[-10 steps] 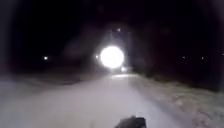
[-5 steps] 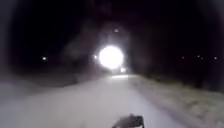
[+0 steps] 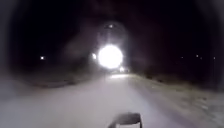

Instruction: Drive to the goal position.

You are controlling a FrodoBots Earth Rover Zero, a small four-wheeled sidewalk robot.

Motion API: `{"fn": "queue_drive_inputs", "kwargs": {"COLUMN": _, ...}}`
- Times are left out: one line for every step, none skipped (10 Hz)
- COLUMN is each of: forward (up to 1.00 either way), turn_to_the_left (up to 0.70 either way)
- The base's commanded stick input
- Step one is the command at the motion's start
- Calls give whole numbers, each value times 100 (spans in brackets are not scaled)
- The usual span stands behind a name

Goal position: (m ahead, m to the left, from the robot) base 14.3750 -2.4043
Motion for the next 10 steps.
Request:
{"fn": "queue_drive_inputs", "kwargs": {"forward": 100, "turn_to_the_left": 0}}
{"fn": "queue_drive_inputs", "kwargs": {"forward": 100, "turn_to_the_left": 0}}
{"fn": "queue_drive_inputs", "kwargs": {"forward": 100, "turn_to_the_left": 0}}
{"fn": "queue_drive_inputs", "kwargs": {"forward": 100, "turn_to_the_left": 2}}
{"fn": "queue_drive_inputs", "kwargs": {"forward": 100, "turn_to_the_left": 18}}
{"fn": "queue_drive_inputs", "kwargs": {"forward": 100, "turn_to_the_left": 33}}
{"fn": "queue_drive_inputs", "kwargs": {"forward": 100, "turn_to_the_left": 40}}
{"fn": "queue_drive_inputs", "kwargs": {"forward": 100, "turn_to_the_left": 27}}
{"fn": "queue_drive_inputs", "kwargs": {"forward": 100, "turn_to_the_left": 7}}
{"fn": "queue_drive_inputs", "kwargs": {"forward": 100, "turn_to_the_left": 0}}
